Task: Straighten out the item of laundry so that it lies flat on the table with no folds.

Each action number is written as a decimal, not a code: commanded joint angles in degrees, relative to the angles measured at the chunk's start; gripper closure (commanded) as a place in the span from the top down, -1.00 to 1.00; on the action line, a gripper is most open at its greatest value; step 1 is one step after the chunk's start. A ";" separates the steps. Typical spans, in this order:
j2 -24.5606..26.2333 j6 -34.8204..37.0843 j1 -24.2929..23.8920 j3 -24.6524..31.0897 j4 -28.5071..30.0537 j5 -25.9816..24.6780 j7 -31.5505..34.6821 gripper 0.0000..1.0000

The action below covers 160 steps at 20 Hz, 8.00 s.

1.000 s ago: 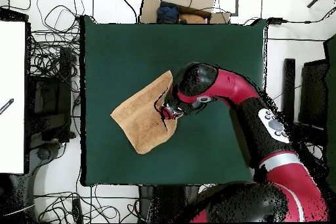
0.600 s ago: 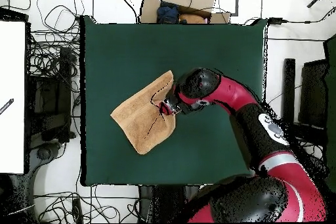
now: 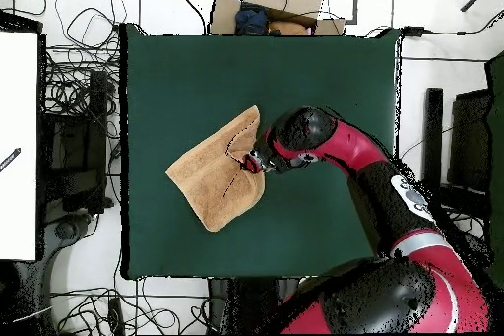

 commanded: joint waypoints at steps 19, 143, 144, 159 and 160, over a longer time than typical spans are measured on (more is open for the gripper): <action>3.56 -4.29 0.44 -3.38 2.93 -1.79 8.72 1.00; -18.12 3.52 25.78 -19.26 -0.73 0.96 21.92 1.00; -17.96 2.44 25.74 -19.27 -0.06 0.90 21.97 1.00; -19.09 -0.70 25.51 -19.27 4.36 2.33 21.81 1.00; -19.09 -0.61 25.36 -19.26 4.52 2.44 21.80 1.00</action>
